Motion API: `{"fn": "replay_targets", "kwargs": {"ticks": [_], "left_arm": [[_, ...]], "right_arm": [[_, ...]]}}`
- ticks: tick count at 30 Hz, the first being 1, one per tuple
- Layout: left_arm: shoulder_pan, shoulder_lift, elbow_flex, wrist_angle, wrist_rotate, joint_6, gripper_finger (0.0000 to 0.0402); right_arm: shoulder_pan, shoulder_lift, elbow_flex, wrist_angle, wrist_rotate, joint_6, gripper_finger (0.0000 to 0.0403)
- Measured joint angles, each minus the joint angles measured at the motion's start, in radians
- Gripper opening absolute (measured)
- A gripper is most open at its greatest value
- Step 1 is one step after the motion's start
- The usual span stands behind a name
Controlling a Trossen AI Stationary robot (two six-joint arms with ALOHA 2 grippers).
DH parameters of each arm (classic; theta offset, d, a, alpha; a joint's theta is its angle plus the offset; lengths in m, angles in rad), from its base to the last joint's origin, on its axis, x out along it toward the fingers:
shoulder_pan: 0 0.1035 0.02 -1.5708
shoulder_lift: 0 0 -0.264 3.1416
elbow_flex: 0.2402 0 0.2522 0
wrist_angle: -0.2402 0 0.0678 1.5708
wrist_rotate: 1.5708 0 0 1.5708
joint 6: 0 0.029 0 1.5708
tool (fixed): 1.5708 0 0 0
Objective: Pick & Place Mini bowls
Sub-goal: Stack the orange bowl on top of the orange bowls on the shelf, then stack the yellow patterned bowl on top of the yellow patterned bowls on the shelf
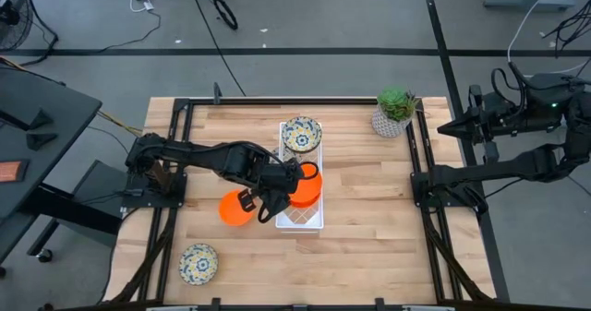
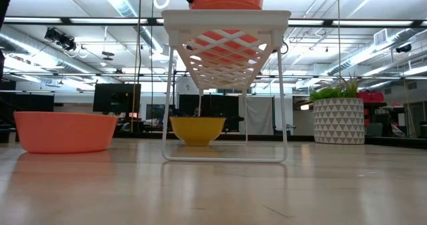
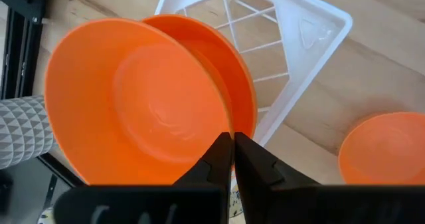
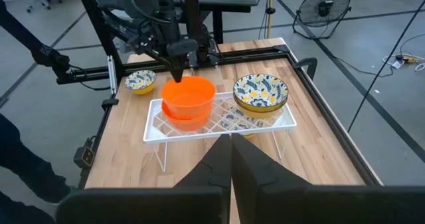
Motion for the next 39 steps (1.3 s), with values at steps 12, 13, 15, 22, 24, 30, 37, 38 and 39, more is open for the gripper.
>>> {"fn": "replay_targets", "kwargs": {"ticks": [12, 13, 15, 22, 24, 30, 37, 38, 39], "left_arm": [[0.0, 0.0, 0.0, 0.002, 0.019, -0.025, 0.0021], [-0.001, 0.0, 0.0, 0.002, 0.02, -0.033, 0.0021], [-0.002, 0.0, 0.0, 0.001, 0.023, -0.046, 0.0021], [-0.002, 0.0, 0.0, 0.001, 0.054, -0.072, 0.0032], [-0.002, 0.0, 0.0, 0.001, 0.054, -0.072, 0.0047], [-0.002, 0.0, 0.0, 0.001, 0.03, -0.082, 0.01], [-0.014, -0.001, 0.0, 0.0, 0.011, -0.105, 0.0128], [-0.018, -0.001, 0.0, 0.0, 0.005, -0.106, 0.013], [-0.021, -0.001, 0.0, 0.0, 0.001, -0.114, 0.0131]], "right_arm": [[0.0, 0.0, 0.0, 0.0, 0.0, 0.0, 0.0011], [0.0, 0.0, 0.0, 0.0, 0.0, 0.0, 0.0011], [0.0, 0.0, 0.0, 0.0, 0.0, 0.0, 0.0011], [0.0, 0.0, 0.0, 0.0, 0.0, 0.0, 0.0011], [0.0, 0.0, 0.0, 0.0, 0.0, 0.0, 0.0011], [0.0, 0.0, 0.0, 0.0, 0.0, 0.0, 0.0011], [0.0, 0.0, 0.0, 0.0, 0.0, 0.0, 0.0011], [0.0, 0.0, 0.0, 0.0, 0.0, 0.0, 0.0011], [0.0, 0.0, 0.0, 0.0, 0.0, 0.0, 0.0011]]}}
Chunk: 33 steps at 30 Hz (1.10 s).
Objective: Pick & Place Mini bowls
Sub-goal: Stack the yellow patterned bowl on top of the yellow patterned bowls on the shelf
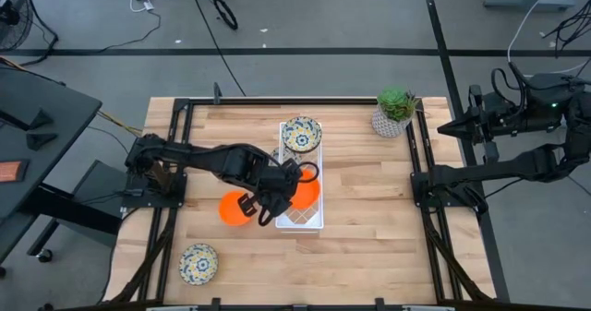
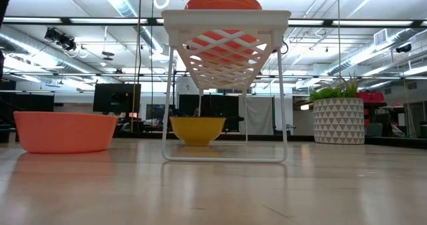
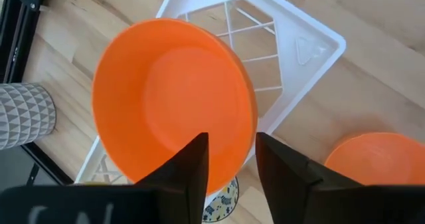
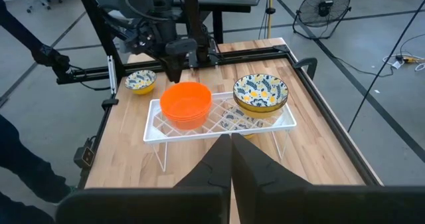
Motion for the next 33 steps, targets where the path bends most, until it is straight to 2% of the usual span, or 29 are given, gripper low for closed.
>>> {"fn": "replay_targets", "kwargs": {"ticks": [13, 24, 33], "left_arm": [[-0.046, -0.056, -0.001, -0.036, -0.028, -0.157, 0.0129], [-0.059, -0.148, 0.0, -0.158, -0.026, -0.348, 0.0129], [-0.05, -0.182, -0.015, -0.206, -0.029, -0.347, 0.0128]], "right_arm": [[0.0, 0.0, 0.0, 0.0, 0.0, 0.0, 0.0011], [0.0, 0.0, 0.0, 0.0, 0.0, 0.0, 0.0011], [0.0, 0.0, 0.0, 0.0, 0.0, 0.0, 0.0011]]}}
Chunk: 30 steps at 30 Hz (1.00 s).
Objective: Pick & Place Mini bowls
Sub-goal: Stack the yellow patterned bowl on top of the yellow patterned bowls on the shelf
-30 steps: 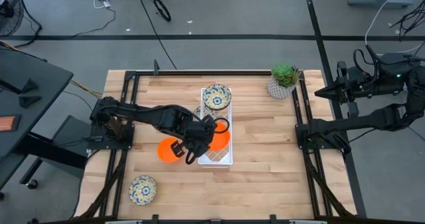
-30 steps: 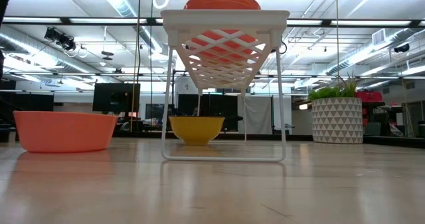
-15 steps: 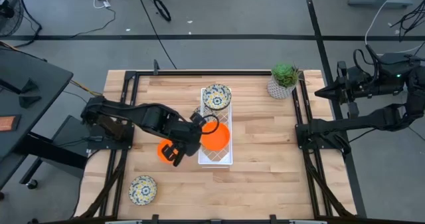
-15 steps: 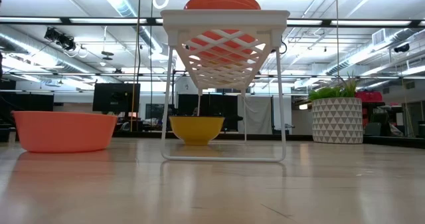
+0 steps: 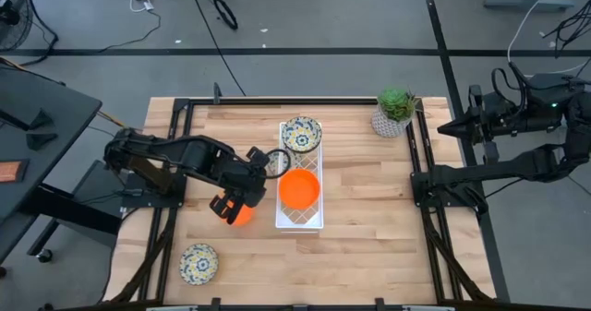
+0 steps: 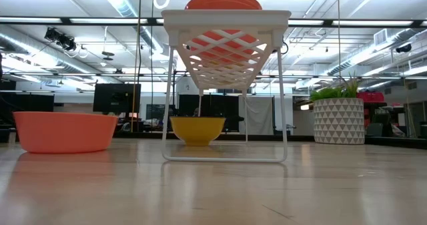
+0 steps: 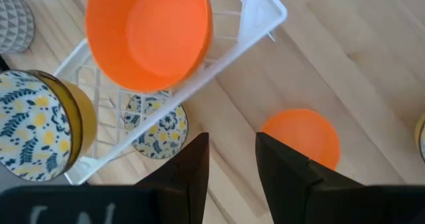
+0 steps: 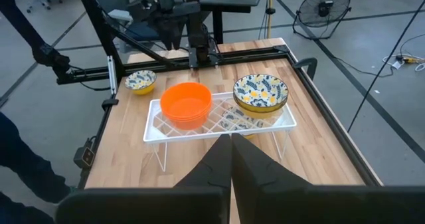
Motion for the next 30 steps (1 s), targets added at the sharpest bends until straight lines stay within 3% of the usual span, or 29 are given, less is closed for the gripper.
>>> {"fn": "replay_targets", "kwargs": {"ticks": [5, 12, 30], "left_arm": [[0.006, -0.027, -0.062, 0.017, 0.0, 0.081, 0.0128], [0.005, -0.112, -0.239, 0.079, -0.002, 0.287, 0.0128], [0.104, -0.315, -0.681, 0.46, -0.017, 0.529, 0.0128]], "right_arm": [[0.0, 0.0, 0.0, 0.0, 0.0, 0.0, 0.0011], [0.0, 0.0, 0.0, 0.0, 0.0, 0.0, 0.0011], [0.0, 0.0, 0.0, 0.0, 0.0, 0.0, 0.0011]]}}
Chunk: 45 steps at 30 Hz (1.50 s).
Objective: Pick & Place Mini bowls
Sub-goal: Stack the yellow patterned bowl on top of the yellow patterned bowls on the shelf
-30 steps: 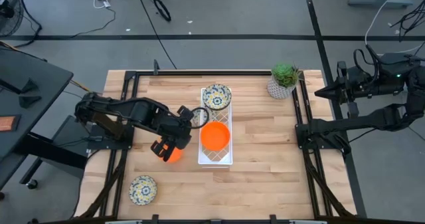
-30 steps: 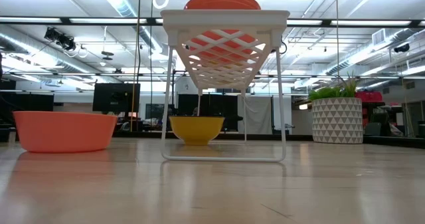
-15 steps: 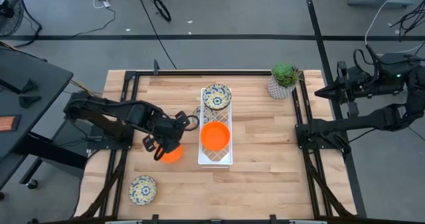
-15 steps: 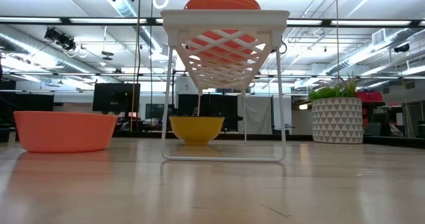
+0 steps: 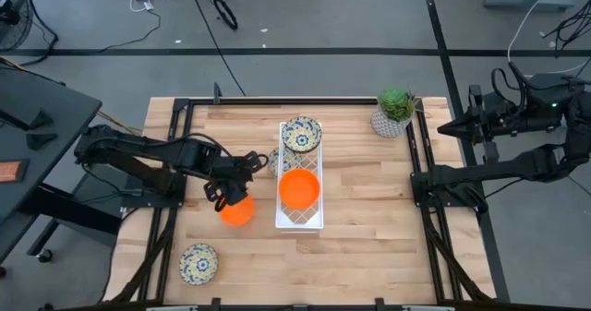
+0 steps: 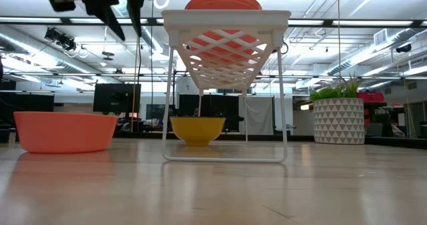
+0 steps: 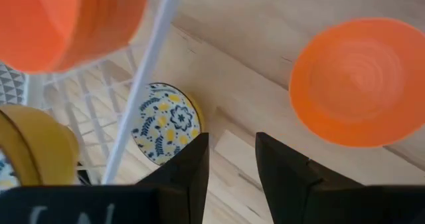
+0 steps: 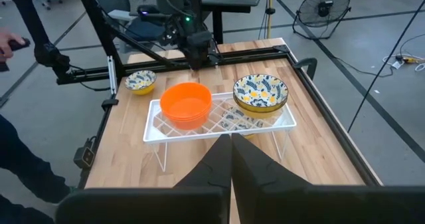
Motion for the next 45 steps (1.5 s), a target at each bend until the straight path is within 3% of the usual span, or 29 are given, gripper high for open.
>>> {"fn": "replay_targets", "kwargs": {"ticks": [11, 19, 34, 45], "left_arm": [[0.037, -0.083, -0.211, 0.288, -0.002, 0.031, 0.0128], [0.116, -0.135, -0.328, 0.377, 0.032, 0.098, 0.0128], [0.176, -0.231, -0.446, 0.557, 0.065, 0.187, 0.0129], [0.18, -0.277, -0.444, 0.602, 0.057, 0.202, 0.0128]], "right_arm": [[0.0, 0.0, 0.0, 0.0, 0.0, 0.0, 0.0011], [0.0, 0.0, 0.0, 0.0, 0.0, 0.0, 0.0011], [0.0, 0.0, 0.0, 0.003, 0.0, 0.0, 0.0011], [0.0, 0.0, 0.0, 0.038, 0.0, 0.0, 0.0011]]}}
